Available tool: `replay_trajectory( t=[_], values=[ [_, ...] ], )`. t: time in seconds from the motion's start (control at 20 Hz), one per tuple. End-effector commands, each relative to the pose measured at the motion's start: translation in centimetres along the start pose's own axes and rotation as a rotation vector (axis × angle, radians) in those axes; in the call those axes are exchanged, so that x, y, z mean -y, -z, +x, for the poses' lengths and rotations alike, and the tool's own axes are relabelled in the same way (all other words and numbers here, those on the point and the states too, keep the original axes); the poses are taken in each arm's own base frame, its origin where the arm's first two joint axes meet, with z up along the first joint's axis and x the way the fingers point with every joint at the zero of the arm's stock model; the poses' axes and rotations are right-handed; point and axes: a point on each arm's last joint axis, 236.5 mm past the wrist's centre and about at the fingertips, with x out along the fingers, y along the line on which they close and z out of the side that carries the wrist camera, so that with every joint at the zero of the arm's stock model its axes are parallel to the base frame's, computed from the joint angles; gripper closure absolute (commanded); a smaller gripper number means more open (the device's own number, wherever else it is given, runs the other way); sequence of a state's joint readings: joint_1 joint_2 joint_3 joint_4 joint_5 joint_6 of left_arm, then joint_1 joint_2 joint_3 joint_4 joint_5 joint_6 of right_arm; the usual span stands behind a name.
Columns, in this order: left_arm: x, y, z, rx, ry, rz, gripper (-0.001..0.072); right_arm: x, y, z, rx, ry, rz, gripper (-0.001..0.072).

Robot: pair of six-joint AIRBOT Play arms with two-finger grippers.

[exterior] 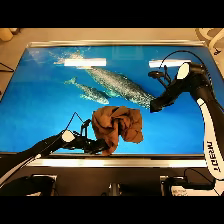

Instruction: Fold the shirts.

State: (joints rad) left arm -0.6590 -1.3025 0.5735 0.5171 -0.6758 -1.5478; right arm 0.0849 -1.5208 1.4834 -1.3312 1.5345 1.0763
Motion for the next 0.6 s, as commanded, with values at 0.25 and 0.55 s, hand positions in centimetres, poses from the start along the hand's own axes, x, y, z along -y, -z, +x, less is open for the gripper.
replay_trajectory(
  t=[0.25,0.55],
  values=[
    [1.2,-1.3,0.1,0.058,0.028,0.023,0.0683,-1.5,-0.9,9.0,-0.009,-0.193,0.111,0.0099],
    [2.9,-1.3,-1.3,0.083,0.066,0.08,0.0683,-3.2,-2.1,13.0,-0.014,-0.346,0.202,0.0104]
  ],
)
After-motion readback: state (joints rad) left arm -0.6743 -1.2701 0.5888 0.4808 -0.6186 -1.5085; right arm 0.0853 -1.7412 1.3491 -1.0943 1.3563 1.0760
